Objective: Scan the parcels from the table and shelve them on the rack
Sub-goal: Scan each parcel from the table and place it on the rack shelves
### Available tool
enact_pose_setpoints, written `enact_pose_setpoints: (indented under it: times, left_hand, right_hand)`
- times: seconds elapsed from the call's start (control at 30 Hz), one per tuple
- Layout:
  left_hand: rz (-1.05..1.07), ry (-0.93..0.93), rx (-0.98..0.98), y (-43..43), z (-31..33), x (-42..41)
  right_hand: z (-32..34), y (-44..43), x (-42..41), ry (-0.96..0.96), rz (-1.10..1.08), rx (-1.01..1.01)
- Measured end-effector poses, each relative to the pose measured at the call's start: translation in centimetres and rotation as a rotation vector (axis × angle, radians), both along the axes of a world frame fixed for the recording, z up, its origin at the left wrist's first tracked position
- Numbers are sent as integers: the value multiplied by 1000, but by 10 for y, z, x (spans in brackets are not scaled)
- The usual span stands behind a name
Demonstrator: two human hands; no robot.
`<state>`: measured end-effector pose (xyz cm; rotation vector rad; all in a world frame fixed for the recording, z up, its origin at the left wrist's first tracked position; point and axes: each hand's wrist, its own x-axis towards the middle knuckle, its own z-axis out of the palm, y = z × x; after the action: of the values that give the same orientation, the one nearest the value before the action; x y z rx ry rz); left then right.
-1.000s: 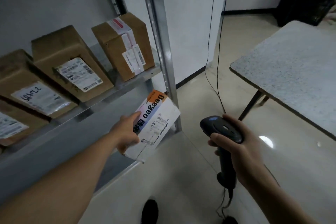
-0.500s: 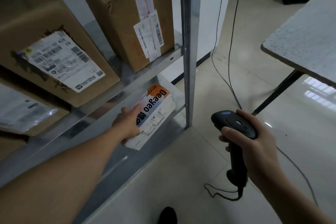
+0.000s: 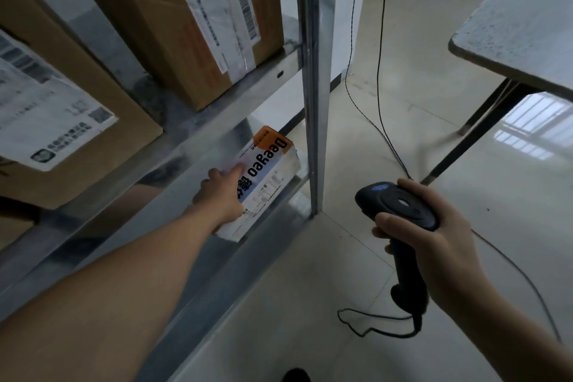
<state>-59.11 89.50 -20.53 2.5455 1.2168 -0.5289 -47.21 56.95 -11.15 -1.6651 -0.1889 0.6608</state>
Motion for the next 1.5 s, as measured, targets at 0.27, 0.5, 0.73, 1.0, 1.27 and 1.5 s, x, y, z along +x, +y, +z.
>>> enact_pose_setpoints:
  times: [0.27,0.5,0.73,1.0,1.27,1.5]
  left_hand:
    - [-12,47,-13,4,-24,11]
    - [-12,85,17,10,-25,22]
    - [-14,71,69,-2,-16,23]
    - [-257,-151,157,-72,40,36]
    - [-515,-223,148,-183,144,96]
    - [-666,-398,174,-307,254,198]
  right_hand:
    - [-8,3,1,4,0,18]
    - [-8,-1,-1,4,-18,20]
    - [-3,-16,-4,-6,-56,12]
    - [44,-49,-4,-34,-92,24]
    - [133,-126,27,-86,-213,96]
    - [233,-240,88,-177,-398,203]
